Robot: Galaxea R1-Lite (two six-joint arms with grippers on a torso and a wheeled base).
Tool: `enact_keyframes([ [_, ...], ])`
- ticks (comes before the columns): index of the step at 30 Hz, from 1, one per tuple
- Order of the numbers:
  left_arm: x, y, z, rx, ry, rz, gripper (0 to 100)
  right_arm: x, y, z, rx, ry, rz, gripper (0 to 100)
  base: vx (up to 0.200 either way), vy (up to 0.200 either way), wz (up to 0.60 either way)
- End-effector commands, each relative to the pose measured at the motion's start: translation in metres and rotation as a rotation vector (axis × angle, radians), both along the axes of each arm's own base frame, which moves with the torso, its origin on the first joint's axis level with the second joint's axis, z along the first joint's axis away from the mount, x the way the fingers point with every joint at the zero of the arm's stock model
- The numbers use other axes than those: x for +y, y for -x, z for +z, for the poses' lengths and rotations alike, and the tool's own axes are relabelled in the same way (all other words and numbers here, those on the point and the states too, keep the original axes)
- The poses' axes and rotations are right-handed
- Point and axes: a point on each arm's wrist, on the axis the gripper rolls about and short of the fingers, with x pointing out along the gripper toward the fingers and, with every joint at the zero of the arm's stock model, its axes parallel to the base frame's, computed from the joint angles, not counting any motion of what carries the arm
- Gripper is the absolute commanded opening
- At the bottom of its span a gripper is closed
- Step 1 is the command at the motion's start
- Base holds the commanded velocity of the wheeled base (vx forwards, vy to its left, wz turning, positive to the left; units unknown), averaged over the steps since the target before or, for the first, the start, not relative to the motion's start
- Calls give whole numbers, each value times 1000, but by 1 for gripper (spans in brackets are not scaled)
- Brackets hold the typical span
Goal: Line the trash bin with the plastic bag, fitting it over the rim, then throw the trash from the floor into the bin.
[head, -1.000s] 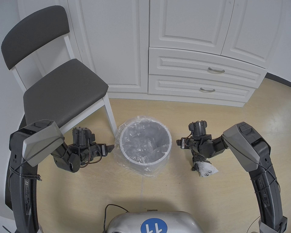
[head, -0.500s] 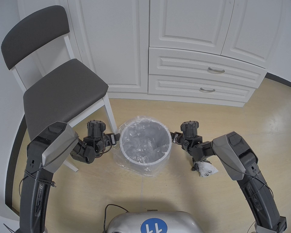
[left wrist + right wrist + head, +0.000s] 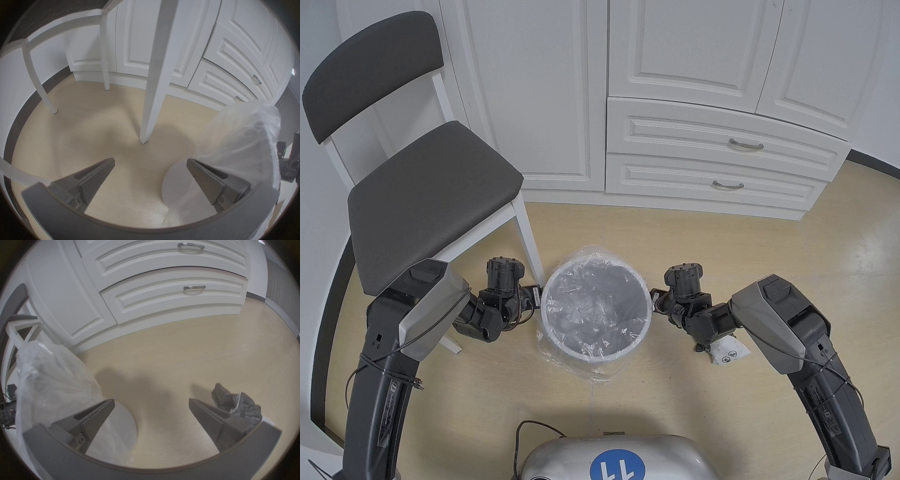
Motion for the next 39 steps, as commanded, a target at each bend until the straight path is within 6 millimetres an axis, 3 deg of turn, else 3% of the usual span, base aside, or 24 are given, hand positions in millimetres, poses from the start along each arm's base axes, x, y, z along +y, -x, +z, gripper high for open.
enact_keyframes([
  [1, 4, 16, 8, 30, -7, -10, 100, 13, 24, 16, 41, 12, 66, 100, 0, 0, 0],
  [8, 12, 33, 19, 69, -4, -31, 100, 19, 44, 16, 90, 58, 108, 100, 0, 0, 0],
  [13, 12, 31, 15, 74, -6, -29, 100, 21, 43, 13, 89, 65, 114, 100, 0, 0, 0],
  [22, 4, 13, -3, 69, -10, -26, 100, 19, 25, 4, 52, 43, 91, 100, 0, 0, 0],
  [39, 10, -20, -21, 119, -21, 2, 100, 6, -11, -6, -28, -45, 19, 100, 0, 0, 0],
])
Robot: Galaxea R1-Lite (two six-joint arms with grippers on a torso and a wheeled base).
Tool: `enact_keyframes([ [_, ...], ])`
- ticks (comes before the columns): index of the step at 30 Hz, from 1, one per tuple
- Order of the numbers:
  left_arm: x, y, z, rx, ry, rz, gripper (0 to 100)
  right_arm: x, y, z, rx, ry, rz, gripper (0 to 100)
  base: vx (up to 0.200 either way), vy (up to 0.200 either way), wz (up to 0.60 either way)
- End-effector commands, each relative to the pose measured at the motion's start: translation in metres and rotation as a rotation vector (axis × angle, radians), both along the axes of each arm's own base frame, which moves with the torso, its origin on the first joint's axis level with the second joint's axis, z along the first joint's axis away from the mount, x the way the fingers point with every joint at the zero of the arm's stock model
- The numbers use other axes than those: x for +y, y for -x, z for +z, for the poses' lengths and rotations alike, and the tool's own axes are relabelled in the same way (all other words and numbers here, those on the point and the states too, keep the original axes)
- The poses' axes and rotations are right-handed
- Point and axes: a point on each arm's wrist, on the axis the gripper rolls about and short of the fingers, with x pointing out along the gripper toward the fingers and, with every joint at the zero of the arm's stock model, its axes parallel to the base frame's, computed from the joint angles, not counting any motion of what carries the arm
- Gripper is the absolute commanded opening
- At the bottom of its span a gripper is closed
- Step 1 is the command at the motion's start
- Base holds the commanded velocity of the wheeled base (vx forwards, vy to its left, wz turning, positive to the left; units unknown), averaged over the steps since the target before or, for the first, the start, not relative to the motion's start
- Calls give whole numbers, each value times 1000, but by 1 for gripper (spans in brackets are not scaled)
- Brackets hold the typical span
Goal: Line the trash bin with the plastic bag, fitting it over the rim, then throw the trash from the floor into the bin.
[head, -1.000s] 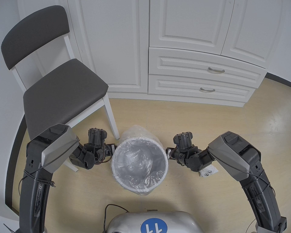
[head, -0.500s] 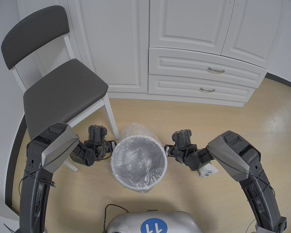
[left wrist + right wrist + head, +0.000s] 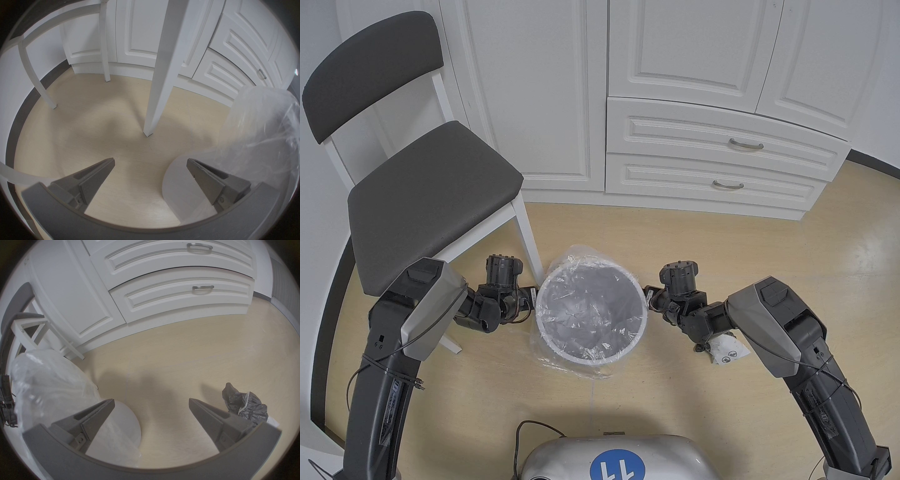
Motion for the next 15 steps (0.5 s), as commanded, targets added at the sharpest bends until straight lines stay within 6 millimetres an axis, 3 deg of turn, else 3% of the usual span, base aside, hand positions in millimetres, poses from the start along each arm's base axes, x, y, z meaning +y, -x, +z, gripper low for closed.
enact_keyframes([
  [1, 0, -11, -17, 27, -7, 4, 100, -4, -10, -14, -7, -26, -14, 100, 0, 0, 0],
  [5, -5, -22, -21, 27, -5, 2, 100, -1, -6, -35, 31, -20, 12, 100, 0, 0, 0],
  [9, -6, -27, -27, 61, -13, 4, 100, 2, -5, -36, 35, -29, 37, 100, 0, 0, 0],
  [10, -5, -25, -41, 107, -27, 4, 100, 2, -5, -36, 27, -33, 37, 100, 0, 0, 0],
  [15, -5, -21, -60, 147, -83, -29, 100, -2, -9, -31, -12, -84, 14, 100, 0, 0, 0],
])
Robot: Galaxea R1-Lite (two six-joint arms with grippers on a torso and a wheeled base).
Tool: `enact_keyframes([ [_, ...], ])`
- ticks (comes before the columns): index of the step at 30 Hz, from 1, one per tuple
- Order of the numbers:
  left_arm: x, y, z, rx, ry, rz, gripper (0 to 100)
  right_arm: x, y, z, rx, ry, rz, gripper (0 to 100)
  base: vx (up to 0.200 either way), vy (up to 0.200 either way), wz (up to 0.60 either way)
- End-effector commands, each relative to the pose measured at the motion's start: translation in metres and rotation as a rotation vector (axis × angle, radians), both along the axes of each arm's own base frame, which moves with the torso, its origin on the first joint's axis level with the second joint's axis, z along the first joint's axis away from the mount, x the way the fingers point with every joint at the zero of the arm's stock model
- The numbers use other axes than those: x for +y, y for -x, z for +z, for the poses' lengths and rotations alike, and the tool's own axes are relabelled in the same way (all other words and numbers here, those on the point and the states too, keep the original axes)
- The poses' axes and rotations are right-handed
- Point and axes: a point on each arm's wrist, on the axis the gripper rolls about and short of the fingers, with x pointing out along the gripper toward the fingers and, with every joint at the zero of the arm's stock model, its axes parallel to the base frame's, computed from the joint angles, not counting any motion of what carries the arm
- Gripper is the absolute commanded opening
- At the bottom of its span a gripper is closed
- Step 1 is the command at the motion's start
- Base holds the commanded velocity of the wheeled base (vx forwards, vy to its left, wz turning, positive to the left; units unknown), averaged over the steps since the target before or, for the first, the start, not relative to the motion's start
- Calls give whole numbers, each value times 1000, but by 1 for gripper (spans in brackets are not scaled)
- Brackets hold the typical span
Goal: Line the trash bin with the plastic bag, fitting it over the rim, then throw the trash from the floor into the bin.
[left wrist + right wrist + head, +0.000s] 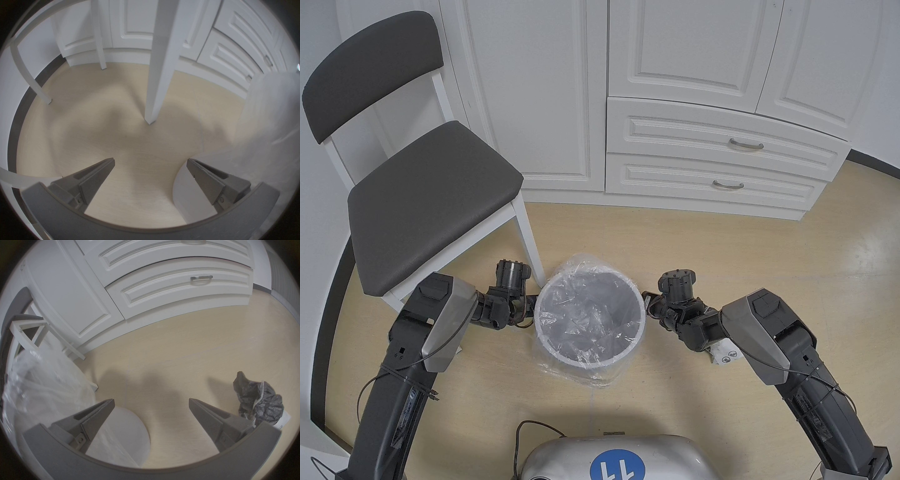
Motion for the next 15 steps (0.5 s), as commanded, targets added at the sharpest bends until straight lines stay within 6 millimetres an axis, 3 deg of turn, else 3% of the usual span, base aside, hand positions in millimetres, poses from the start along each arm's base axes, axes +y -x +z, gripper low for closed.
enact_keyframes([
  [1, -1, 3, -31, 52, -34, -15, 100, -4, -2, -5, -9, -24, -14, 100, 0, 0, 0],
  [7, -8, 9, -24, 106, -70, -15, 100, -7, -2, -6, 17, -10, -21, 100, 0, 0, 0],
  [15, -2, 23, -19, 166, -91, -16, 100, -3, 3, -8, 87, 27, -13, 100, 0, 0, 0],
])
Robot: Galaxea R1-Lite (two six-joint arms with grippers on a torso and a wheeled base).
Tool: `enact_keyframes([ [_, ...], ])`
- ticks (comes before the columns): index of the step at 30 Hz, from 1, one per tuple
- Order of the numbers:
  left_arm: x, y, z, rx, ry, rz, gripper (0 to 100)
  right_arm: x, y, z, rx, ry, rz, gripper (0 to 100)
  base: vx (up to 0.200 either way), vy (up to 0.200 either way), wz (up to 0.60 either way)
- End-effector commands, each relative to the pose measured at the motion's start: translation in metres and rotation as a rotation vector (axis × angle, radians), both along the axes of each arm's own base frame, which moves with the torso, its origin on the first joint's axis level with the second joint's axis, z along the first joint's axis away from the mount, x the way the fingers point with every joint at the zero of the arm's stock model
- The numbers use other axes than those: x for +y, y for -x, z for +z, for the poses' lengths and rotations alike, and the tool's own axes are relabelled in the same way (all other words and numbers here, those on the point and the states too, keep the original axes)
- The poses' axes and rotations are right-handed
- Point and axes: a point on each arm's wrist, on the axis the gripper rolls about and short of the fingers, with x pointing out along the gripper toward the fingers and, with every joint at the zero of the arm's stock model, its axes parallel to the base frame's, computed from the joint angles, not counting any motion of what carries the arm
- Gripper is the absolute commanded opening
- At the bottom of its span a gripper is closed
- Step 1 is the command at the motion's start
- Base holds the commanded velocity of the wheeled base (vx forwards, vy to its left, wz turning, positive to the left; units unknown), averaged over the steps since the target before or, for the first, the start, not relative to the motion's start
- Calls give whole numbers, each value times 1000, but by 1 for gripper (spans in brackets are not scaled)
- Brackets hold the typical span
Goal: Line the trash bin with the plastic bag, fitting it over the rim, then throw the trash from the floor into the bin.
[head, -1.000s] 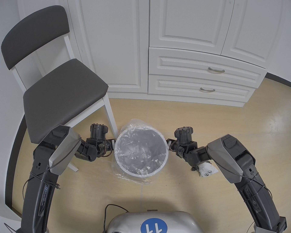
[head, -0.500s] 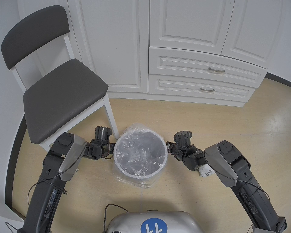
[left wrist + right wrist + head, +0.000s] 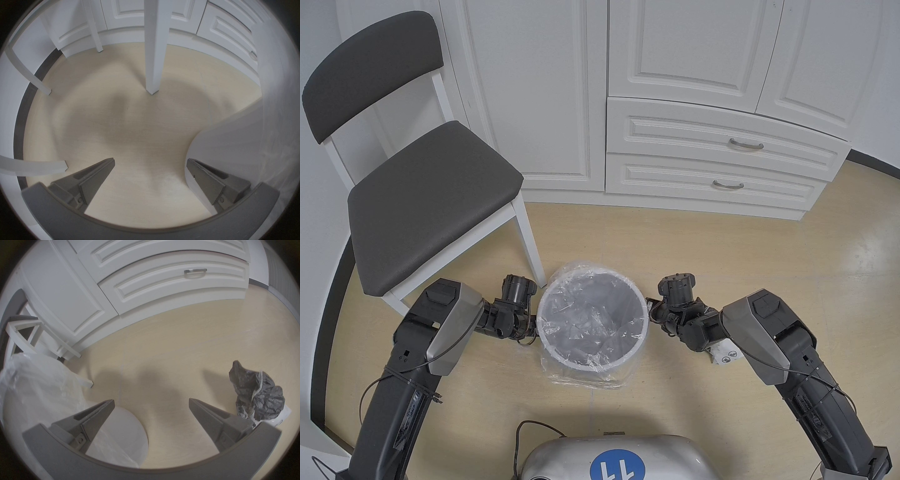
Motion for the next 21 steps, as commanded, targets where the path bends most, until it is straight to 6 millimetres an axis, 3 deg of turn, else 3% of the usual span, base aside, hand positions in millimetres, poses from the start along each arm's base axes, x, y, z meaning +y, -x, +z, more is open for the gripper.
enact_keyframes([
  [1, 4, 7, 11, 10, -5, 6, 100, 3, 2, 3, 10, 8, 7, 100, 0, 0, 0],
  [6, 14, 9, 18, 7, 0, 34, 100, -4, -3, 11, -12, -7, -15, 100, 0, 0, 0],
  [10, 27, 14, 30, -80, 15, 54, 100, -20, -12, 41, -51, -24, -43, 100, 0, 0, 0],
  [12, 30, 16, 32, -101, 17, 55, 100, -23, -11, 45, -49, -25, -43, 100, 0, 0, 0],
  [13, 34, 27, 39, -128, 28, 52, 100, -35, -8, 52, -30, -10, -51, 100, 0, 0, 0],
  [14, 34, 27, 39, -128, 28, 52, 100, -35, -8, 52, -30, -10, -51, 100, 0, 0, 0],
  [15, 38, 41, 50, -139, 34, 28, 100, -43, -1, 61, -3, -3, -12, 100, 0, 0, 0],
  [21, 44, 82, 73, -153, 86, -148, 100, -65, 22, 80, 46, 87, 70, 100, 0, 0, 0],
])
